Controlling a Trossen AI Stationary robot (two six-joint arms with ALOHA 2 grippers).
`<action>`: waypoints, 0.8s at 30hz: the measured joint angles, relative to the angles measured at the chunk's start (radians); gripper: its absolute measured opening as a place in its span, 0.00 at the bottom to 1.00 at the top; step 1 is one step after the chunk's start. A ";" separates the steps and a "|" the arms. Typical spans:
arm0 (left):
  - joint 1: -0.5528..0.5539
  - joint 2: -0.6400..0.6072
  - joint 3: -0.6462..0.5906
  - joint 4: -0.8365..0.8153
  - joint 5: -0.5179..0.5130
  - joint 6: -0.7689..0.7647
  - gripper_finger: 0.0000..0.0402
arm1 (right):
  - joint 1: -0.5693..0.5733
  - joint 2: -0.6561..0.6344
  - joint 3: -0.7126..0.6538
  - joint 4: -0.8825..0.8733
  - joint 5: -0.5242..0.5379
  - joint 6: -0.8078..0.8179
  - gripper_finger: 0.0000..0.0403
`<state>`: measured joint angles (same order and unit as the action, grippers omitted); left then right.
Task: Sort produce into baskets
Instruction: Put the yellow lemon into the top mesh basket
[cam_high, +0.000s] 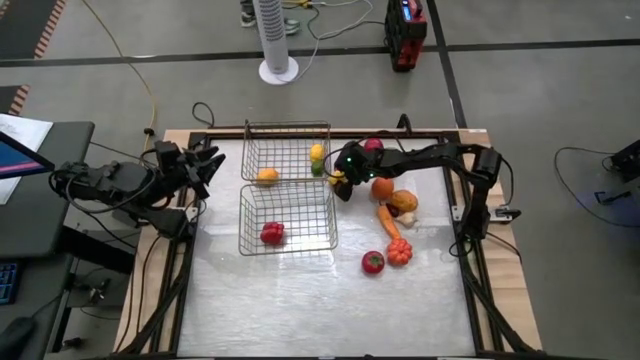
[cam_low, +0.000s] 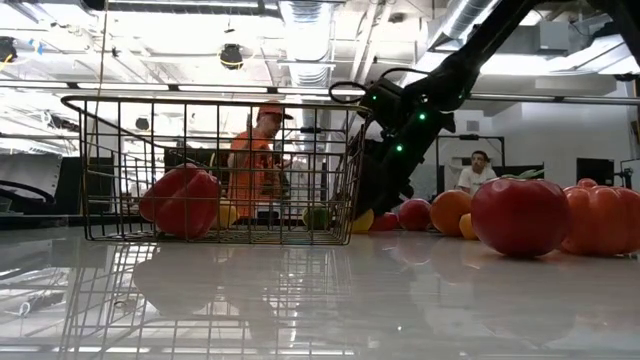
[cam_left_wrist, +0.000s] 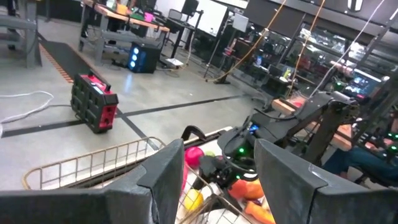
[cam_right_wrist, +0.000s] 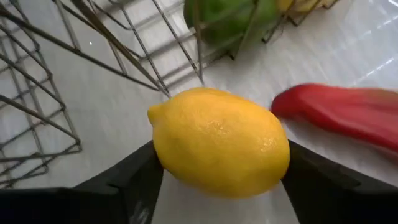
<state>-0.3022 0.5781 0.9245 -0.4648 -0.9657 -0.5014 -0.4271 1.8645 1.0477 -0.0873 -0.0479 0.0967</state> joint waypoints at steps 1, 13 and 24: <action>0.000 0.000 0.000 0.000 -0.001 0.001 0.45 | 0.000 0.000 0.000 0.000 0.000 0.000 0.74; 0.000 -0.003 0.000 -0.001 -0.004 0.005 0.45 | -0.013 -0.132 0.000 -0.231 0.012 -0.041 0.76; 0.000 -0.003 0.000 -0.001 -0.096 0.049 0.45 | -0.045 -0.388 0.000 -0.031 0.097 0.169 0.76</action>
<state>-0.3023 0.5755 0.9245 -0.4656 -1.0619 -0.4523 -0.4717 1.4768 1.0481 -0.1179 0.0488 0.2657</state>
